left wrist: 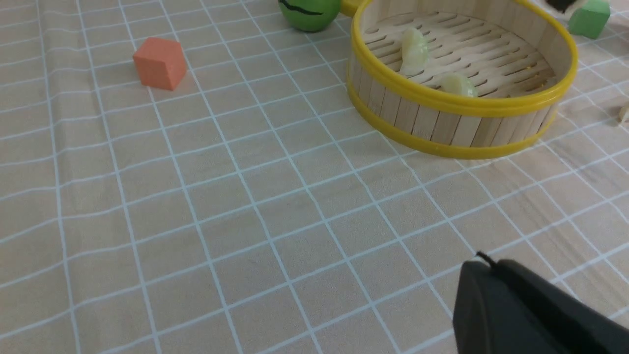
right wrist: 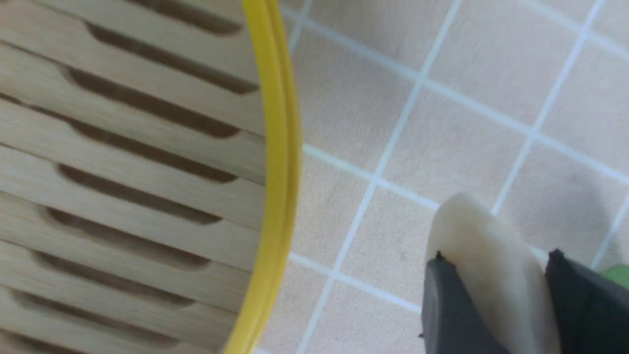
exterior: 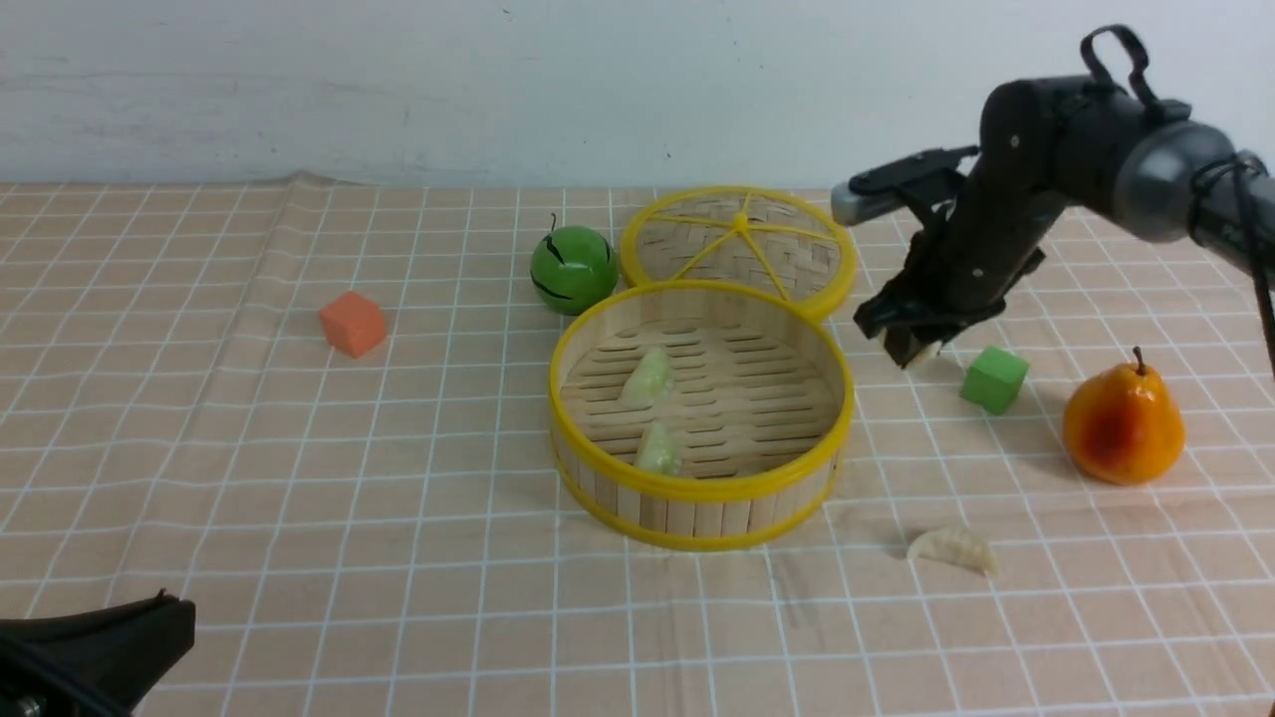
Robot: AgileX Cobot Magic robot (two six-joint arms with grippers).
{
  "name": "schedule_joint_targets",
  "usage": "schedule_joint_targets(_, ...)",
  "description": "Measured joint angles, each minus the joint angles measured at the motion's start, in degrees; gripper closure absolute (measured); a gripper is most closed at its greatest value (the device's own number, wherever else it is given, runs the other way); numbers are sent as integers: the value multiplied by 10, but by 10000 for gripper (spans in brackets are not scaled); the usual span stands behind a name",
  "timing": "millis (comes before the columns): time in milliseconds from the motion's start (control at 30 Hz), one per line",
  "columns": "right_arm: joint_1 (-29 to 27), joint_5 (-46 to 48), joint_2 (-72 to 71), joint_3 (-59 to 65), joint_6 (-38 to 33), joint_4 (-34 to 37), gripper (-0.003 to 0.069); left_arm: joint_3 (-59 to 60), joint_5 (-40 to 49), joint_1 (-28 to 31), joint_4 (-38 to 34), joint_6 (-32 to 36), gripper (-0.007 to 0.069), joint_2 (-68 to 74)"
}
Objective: Put the dumplings into the steamer on the table with the brown tablecloth.
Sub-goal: 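Place the dumpling in the bamboo steamer basket with the right gripper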
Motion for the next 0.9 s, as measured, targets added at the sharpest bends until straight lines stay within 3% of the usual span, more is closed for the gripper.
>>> schedule_joint_targets(100, 10, -1, -22, -14, -22, 63, 414, 0, -3, 0, 1, 0, 630, 0)
schedule_joint_targets(267, 49, -8, -14, -19, -145, 169, 414, 0, -6, 0, 1, 0, 627, 0)
schedule_joint_targets(367, 66, -26, 21, -19, -173, 193, 414, 0, -6, 0, 1, 0, 624, 0)
schedule_joint_targets(567, 77, -63, 72, -19, -165, 179, 385, 0, -6, 0, 0, 0, 622, 0)
schedule_joint_targets(700, 77, -69, 73, -19, -145, 159, 285, 0, -6, 0, -7, 0, 618, 0)
schedule_joint_targets(767, 77, -58, 68, -19, -124, 139, 193, 0, -6, 0, -14, 0, 617, 0)
schedule_joint_targets(900, 77, 6, 25, -19, -98, 90, 129, 0, -3, 0, -15, 0, 610, 0)
